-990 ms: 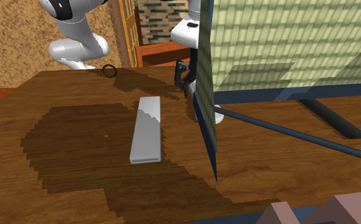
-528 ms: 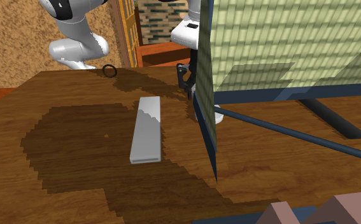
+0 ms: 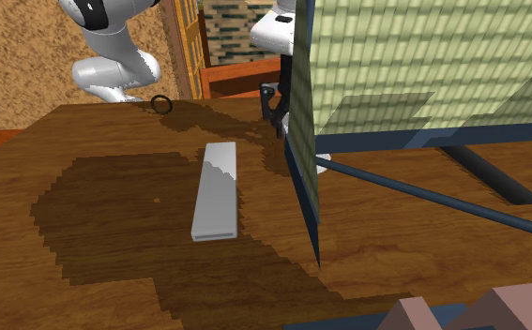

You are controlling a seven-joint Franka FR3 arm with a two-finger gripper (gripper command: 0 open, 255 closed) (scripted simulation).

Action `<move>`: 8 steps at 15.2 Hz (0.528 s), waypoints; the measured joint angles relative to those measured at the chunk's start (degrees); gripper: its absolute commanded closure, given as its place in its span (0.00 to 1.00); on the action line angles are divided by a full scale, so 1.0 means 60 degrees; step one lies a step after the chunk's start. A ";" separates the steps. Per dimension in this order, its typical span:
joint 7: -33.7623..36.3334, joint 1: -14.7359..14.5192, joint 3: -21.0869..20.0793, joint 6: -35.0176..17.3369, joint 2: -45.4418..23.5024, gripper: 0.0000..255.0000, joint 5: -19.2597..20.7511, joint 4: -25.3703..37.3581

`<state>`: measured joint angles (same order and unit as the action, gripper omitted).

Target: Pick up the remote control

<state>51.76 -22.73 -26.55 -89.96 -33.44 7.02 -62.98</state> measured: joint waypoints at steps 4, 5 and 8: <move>0.0022 -0.0188 0.0020 0.0688 -0.0240 1.00 0.0077 0.0943; 0.0029 -0.0218 0.0020 0.0818 -0.0261 1.00 0.0085 0.1095; 0.0063 -0.0414 0.0043 0.1362 -0.0499 1.00 0.0163 0.1894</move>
<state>52.14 -25.21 -26.30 -81.79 -36.43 8.00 -51.61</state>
